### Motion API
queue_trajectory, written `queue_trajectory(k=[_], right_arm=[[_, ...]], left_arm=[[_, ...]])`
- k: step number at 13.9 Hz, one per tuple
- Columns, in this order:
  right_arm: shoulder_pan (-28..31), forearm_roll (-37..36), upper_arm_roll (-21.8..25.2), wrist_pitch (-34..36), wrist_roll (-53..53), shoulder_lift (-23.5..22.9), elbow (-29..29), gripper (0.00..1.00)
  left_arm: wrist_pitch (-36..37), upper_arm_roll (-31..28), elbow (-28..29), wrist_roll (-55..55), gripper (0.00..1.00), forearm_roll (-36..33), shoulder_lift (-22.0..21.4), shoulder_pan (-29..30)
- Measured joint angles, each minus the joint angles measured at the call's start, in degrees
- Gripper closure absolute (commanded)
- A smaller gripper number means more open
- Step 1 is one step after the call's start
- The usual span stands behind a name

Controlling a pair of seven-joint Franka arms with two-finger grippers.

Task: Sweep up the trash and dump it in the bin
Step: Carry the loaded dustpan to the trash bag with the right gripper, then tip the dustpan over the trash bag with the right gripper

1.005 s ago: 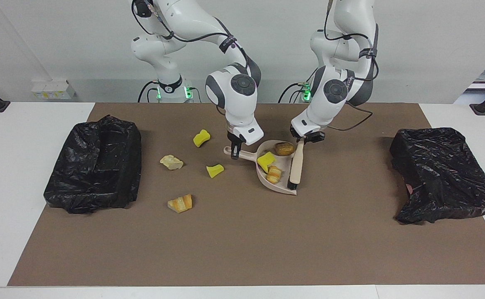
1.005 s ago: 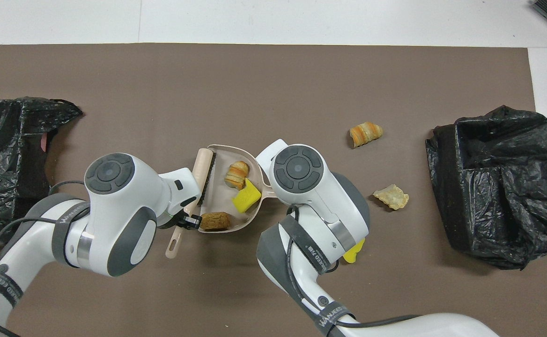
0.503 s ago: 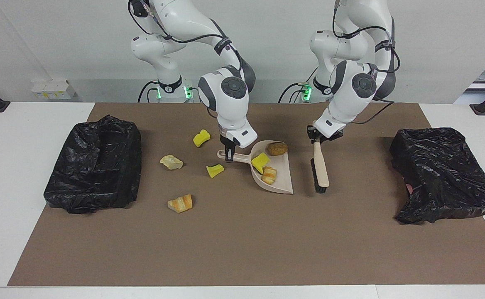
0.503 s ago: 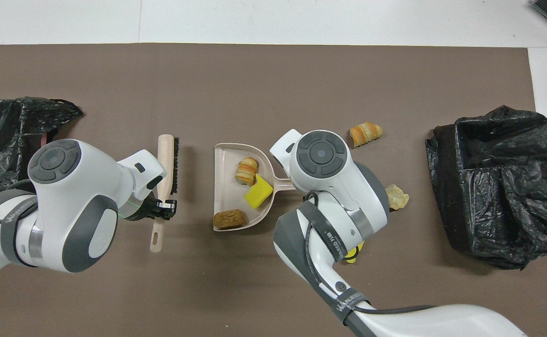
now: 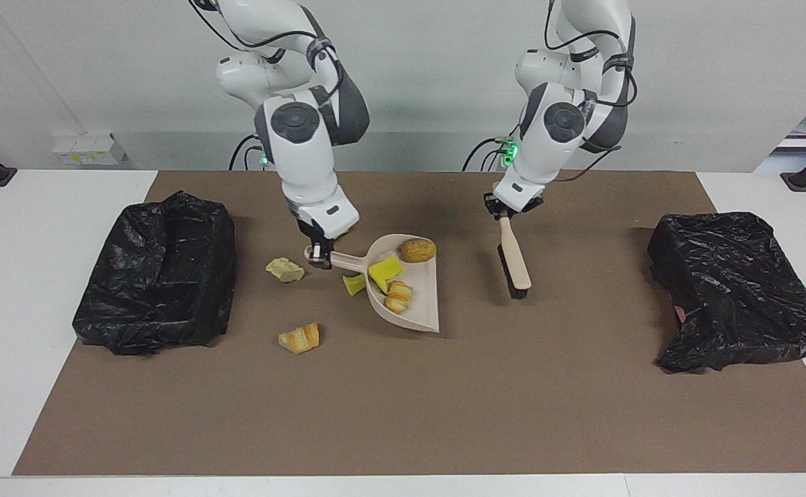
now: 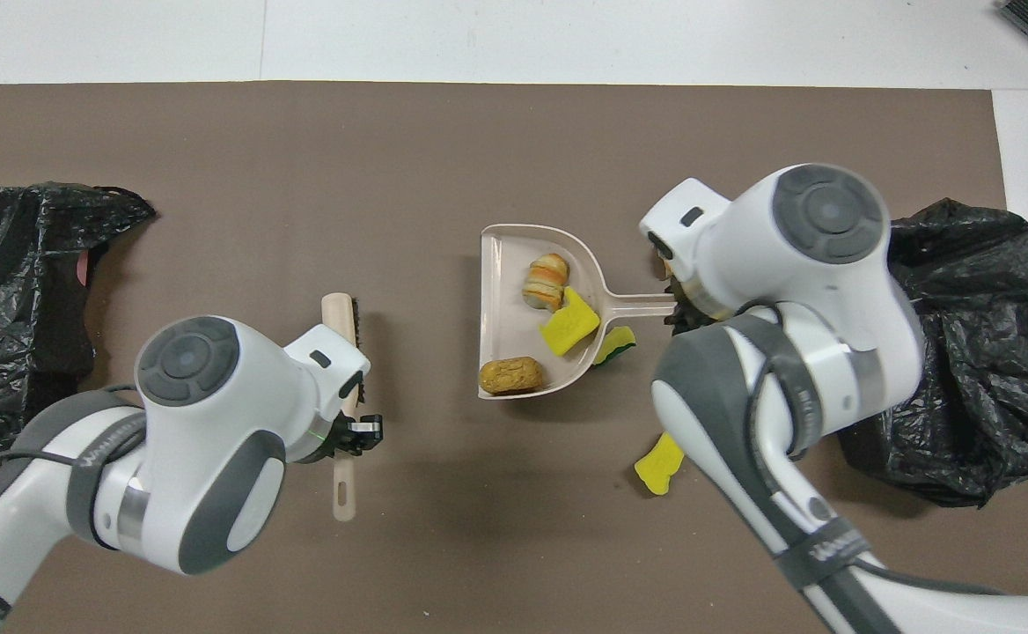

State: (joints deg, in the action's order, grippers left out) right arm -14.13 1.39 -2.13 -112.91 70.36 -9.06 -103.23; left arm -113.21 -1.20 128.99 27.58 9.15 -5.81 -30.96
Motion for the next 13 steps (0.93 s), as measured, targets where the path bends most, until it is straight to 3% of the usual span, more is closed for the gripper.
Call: queue_trajectory(k=[7, 8, 9, 10, 13], right_arm=[[15.1, 2.7, 0.2, 4.6, 17.5, 5.0, 0.0, 1.0], [17.9, 2.9, 0.2, 5.8, 20.6, 5.8, 0.0, 1.0], [21.1, 3.2, 0.3, 6.9, 24.3, 6.5, 0.0, 1.0], [24.6, 4.1, 0.5, 7.7, 28.7, 7.1, 0.1, 1.0], [36.2, 5.1, 1.2, 8.0, 43.9, 7.7, 1.7, 1.0]], left_arm=[[-6.4, 0.4, 7.3, 11.8, 1.0, 2.2, -0.9, -13.5], [-8.6, 0.4, 8.8, 12.7, 0.8, 2.9, -0.9, -14.9], [-10.3, 0.5, 10.0, 13.4, 0.27, 3.2, -0.9, -16.0], [-11.1, 0.4, 10.3, 13.5, 0.0, 3.3, -1.0, -16.4], [-10.6, -0.6, 9.1, 13.6, 0.0, 3.3, -1.3, -16.2]])
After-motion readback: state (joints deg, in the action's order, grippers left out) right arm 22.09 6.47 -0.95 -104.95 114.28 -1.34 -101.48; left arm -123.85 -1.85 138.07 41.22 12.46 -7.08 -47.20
